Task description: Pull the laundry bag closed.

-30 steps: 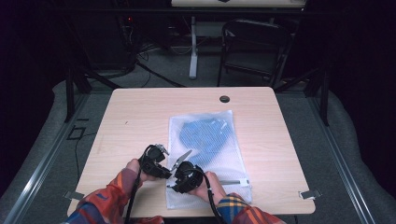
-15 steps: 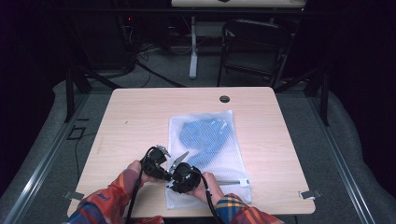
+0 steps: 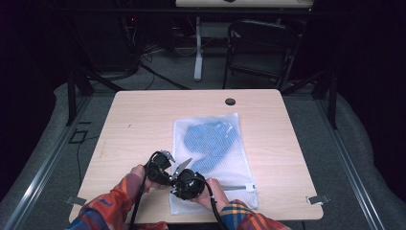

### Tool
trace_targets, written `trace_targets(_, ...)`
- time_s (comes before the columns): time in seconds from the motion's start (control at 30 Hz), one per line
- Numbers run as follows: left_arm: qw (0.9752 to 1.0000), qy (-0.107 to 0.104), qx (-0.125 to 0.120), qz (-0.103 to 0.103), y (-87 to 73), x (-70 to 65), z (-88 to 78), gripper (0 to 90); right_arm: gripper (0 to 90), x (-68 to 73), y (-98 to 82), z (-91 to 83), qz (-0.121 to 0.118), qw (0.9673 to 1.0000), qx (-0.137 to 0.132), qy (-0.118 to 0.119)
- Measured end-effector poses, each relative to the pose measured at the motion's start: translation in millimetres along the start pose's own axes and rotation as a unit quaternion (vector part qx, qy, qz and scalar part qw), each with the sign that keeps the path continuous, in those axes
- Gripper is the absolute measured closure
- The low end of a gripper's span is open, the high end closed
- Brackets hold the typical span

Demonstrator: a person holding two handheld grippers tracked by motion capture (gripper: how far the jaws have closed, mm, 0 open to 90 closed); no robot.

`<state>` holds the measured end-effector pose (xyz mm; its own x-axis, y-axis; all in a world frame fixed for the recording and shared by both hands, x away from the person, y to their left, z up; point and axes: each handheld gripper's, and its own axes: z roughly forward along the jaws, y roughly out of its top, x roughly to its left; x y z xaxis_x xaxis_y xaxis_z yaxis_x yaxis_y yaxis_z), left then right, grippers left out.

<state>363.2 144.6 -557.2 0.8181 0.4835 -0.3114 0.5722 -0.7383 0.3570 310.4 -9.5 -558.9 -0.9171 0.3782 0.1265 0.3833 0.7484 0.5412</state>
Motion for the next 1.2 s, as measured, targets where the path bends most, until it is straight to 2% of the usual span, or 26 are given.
trace_targets(0.03, 1.0, 0.008, 0.0, -0.002, 0.3, -0.4, -0.1, 85.7, 80.4, 0.0, 0.0, 0.0, 0.0, 1.0, 0.0, 0.0)
trace_targets(0.1, 0.9999, 0.009, 0.007, -0.005, 0.4, -0.8, -0.5, 90.0, 80.4, 0.2, 0.1, 0.1, 0.0, 1.0, 0.001, -0.001)
trace_targets(0.17, 0.9998, 0.003, 0.017, -0.002, 0.7, -2.2, -0.9, 90.0, 80.4, 0.3, 0.1, -0.1, -0.001, 1.0, 0.001, -0.002)
trace_targets(0.3, 0.9998, -0.003, 0.019, -0.007, 0.9, -6.4, 2.0, 90.0, 79.4, 0.6, 0.3, 0.2, -0.002, 1.0, 0.002, -0.002)
trace_targets(0.37, 0.9997, -0.001, 0.026, 0.002, 1.5, -6.2, 1.3, 90.0, 77.4, 1.5, 0.6, 1.1, 0.0, 1.0, 0.003, 0.0)
trace_targets(0.53, 0.9995, -0.004, 0.031, 0.0, 1.1, -5.7, -0.9, 90.0, 81.1, 2.5, 0.3, 1.6, -0.003, 1.0, 0.007, -0.001)
trace_targets(0.63, 0.9997, -0.012, 0.021, -0.009, -1.6, -6.1, -4.6, 90.0, 81.3, 2.4, -0.5, 2.6, -0.003, 0.9999, 0.01, -0.005)
trace_targets(0.7, 0.9994, -0.012, 0.034, -0.003, -2.3, -8.1, -3.5, 90.0, 81.3, 2.4, -1.2, 3.8, -0.004, 0.9999, 0.015, -0.005)
trace_targets(0.87, 0.9993, -0.013, 0.034, 0.0, -2.5, -10.0, -0.3, 90.0, 81.4, 2.5, -1.2, 3.7, -0.005, 0.9998, 0.016, -0.008)
trace_targets(0.93, 0.9995, -0.003, 0.032, -0.003, -2.2, -15.1, 1.3, 90.0, 81.5, 3.4, -1.2, 3.9, -0.004, 0.9998, 0.016, -0.01)
trace_targets(0.97, 0.9983, -0.005, 0.054, 0.022, -1.1, -13.0, -0.9, 90.0, 81.7, 3.9, -1.0, 3.8, -0.005, 0.9998, 0.018, -0.01)
trace_targets(1.0, 0.9989, -0.004, 0.045, 0.011, -1.5, -14.6, 0.2, 90.0, 81.7, 4.6, -0.8, 3.7, -0.006, 0.9998, 0.02, -0.009)
trace_targets(1.03, 0.9989, -0.003, 0.044, 0.012, -1.7, -14.6, 0.2, 90.0, 81.8, 5.2, -0.8, 3.7, -0.007, 0.9997, 0.02, -0.011)
trace_targets(1.07, 0.9983, -0.004, 0.052, 0.025, -1.7, -13.3, -0.8, 90.0, 81.8, 5.3, -0.9, 3.6, -0.007, 0.9997, 0.02, -0.012)
trace_targets(1.13, 0.9983, -0.004, 0.051, 0.026, -1.9, -13.3, -0.7, 90.0, 81.9, 5.4, -1.0, 3.3, -0.007, 0.9996, 0.022, -0.013)
trace_targets(1.17, 0.9989, -0.001, 0.043, 0.016, -2.1, -15.5, 0.5, 90.0, 81.9, 5.3, -1.1, 2.9, -0.009, 0.9996, 0.024, -0.014)
trace_targets(1.2, 0.9974, -0.001, 0.061, 0.037, -1.0, -13.3, -1.7, 90.0, 81.9, 5.3, -1.1, 2.8, -0.008, 0.9996, 0.025, -0.014)
